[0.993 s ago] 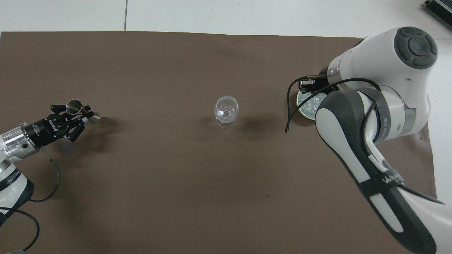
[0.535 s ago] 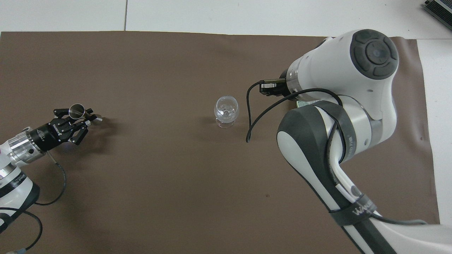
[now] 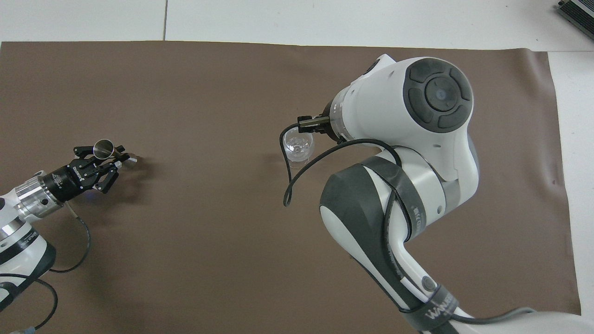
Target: Pour wine and add ice with both arms
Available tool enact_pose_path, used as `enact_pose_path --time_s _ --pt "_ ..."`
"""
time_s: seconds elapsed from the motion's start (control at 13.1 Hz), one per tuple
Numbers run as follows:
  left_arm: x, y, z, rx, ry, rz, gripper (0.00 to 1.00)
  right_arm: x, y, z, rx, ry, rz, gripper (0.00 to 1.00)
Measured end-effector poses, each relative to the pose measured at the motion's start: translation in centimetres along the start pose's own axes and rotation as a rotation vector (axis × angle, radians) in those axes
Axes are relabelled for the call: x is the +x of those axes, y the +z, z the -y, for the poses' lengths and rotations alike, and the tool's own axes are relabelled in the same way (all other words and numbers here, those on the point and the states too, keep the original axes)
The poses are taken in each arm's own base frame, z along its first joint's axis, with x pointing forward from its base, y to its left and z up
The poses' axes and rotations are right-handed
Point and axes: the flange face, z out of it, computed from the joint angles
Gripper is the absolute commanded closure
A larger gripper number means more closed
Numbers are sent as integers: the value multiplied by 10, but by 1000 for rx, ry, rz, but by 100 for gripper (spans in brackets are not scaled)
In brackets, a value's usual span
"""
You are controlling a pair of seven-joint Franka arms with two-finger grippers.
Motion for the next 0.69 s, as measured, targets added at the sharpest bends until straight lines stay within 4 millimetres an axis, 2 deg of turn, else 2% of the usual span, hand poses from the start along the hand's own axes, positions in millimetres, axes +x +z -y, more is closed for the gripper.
enact_pose_path --time_s 0.31,0.69 --pt "1 0 1 -2 -2 -2 100 -1 26 17 21 -16 2 100" --pt "3 4 4 -11 -13 10 100 -7 23 41 39 66 -6 100"
